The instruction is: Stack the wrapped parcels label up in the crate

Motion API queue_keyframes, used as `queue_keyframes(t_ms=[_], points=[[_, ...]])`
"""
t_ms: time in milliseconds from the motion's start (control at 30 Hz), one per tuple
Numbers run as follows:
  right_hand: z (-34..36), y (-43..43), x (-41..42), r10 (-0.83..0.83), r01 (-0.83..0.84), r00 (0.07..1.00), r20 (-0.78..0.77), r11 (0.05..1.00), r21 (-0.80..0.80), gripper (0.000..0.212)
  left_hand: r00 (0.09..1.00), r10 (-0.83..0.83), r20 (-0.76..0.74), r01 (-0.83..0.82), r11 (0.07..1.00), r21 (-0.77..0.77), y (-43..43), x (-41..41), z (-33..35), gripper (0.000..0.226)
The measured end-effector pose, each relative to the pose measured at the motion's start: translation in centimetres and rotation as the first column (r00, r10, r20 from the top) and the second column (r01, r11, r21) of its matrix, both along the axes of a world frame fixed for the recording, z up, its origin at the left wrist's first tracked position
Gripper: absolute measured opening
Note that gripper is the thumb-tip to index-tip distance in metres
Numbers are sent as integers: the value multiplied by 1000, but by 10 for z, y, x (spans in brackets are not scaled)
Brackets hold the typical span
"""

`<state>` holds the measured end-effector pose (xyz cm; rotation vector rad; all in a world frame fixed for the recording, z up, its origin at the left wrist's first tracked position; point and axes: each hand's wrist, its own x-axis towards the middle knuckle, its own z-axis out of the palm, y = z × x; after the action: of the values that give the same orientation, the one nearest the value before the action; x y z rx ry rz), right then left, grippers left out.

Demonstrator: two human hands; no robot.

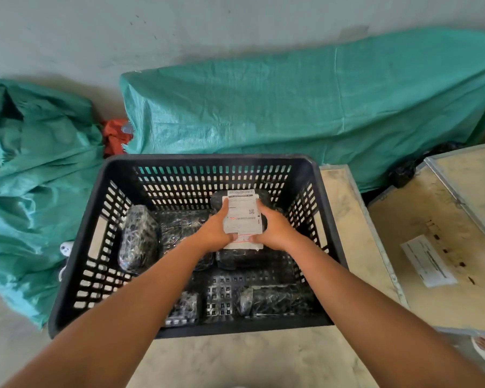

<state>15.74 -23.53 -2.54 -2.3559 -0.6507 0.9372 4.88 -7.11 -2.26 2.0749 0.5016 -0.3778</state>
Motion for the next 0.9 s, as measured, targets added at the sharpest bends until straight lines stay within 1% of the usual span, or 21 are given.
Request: queue_keyframes(t_ms=[67, 133, 233, 367, 467, 533, 600, 667, 733, 800, 867, 900], points=[[-5, 6, 5, 12, -12, 1000, 4, 1000, -27, 119, 999, 34, -13, -33, 998, 58, -1, 6, -11, 110], [-8, 10, 11, 25, -26, 1000, -17, 999, -46, 121, 998, 54, -13, -53, 996, 70, -1, 10, -20, 109], [-13, 14, 15, 56, -58, 998, -32, 995, -80, 121, 1000, 12, -25, -10, 997, 73, 7, 14, -28, 108], [-14, 14, 13, 59, -59, 998, -4, 993, -107, 121, 997, -46, -59, 48, 998, 29, 19, 15, -33, 110], [-8, 14, 11, 69, -67, 997, 14, 990, -127, 120, 994, -78, -74, 84, 994, 75, 19, 17, -34, 109], [-1, 11, 9, 123, -112, 991, 55, 977, -181, 117, 993, -83, -87, 91, 991, 101, 17, 17, -32, 109], [9, 7, 7, 162, -137, 982, 102, 966, -218, 111, 993, -73, -97, 82, 992, 94, 15, 14, -27, 112], [21, -1, 3, 133, -114, 986, 100, 978, -173, 104, 989, -75, -129, 90, 989, 117, 14, 11, -20, 115], [37, -14, -4, 108, -99, 991, 78, 988, -117, 100, 980, -74, -187, 110, 976, 190, 9, 5, -12, 116], [53, -32, -14, 115, -108, 992, 56, 988, -113, 96, 980, -94, -177, 132, 967, 218, 1, -5, 1, 109], [66, -52, -27, 138, -132, 989, 42, 983, -129, 87, 980, -178, -85, 191, 965, 179, -6, -18, 14, 92], [72, -62, -34, 150, -144, 988, 34, 981, -130, 81, 967, -252, -32, 254, 957, 141, -9, -26, 20, 82]])
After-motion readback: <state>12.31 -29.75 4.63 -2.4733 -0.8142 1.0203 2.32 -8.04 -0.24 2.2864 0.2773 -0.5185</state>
